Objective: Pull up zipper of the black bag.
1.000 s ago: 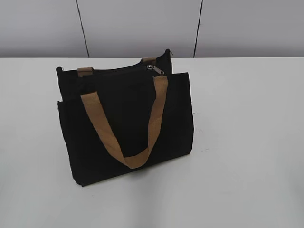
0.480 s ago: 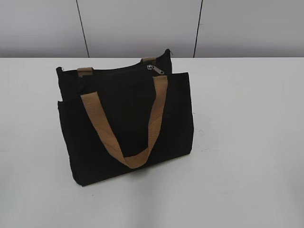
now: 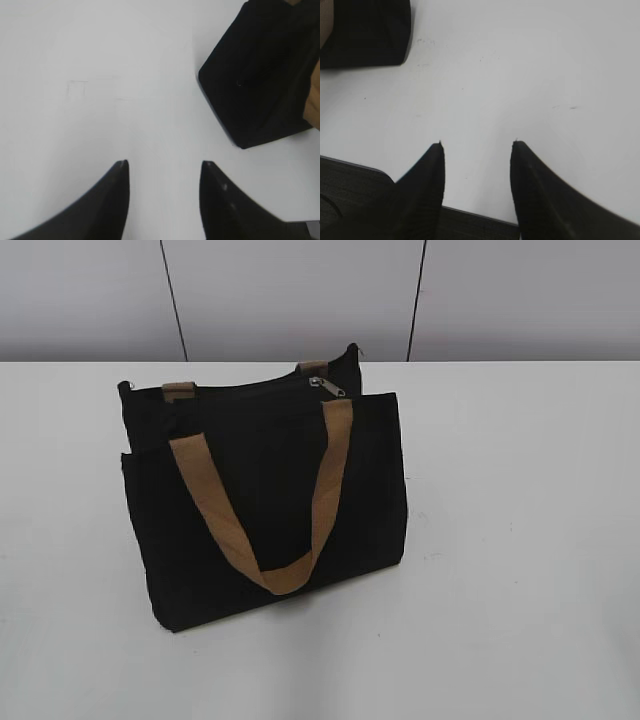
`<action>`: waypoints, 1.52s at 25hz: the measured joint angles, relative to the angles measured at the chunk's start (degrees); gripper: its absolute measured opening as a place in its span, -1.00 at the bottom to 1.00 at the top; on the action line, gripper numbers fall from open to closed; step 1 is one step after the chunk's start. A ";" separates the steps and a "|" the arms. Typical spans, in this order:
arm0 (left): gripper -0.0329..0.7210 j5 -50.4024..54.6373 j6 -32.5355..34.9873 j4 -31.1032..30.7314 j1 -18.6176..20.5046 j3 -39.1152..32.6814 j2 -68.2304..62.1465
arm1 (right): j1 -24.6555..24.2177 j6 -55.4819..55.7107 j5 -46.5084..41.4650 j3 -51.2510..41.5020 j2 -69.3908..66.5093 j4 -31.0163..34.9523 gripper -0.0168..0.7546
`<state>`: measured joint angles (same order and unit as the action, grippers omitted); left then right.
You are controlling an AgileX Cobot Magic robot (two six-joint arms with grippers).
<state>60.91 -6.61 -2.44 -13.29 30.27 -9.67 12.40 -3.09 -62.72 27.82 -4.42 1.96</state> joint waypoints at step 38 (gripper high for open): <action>-0.24 -0.17 0.00 -0.06 9.17 0.00 10.19 | -11.98 0.20 0.10 -0.02 4.78 8.73 -0.08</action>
<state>60.74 -6.61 -2.50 -4.12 30.27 0.53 0.42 -2.89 -62.62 27.80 0.36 10.69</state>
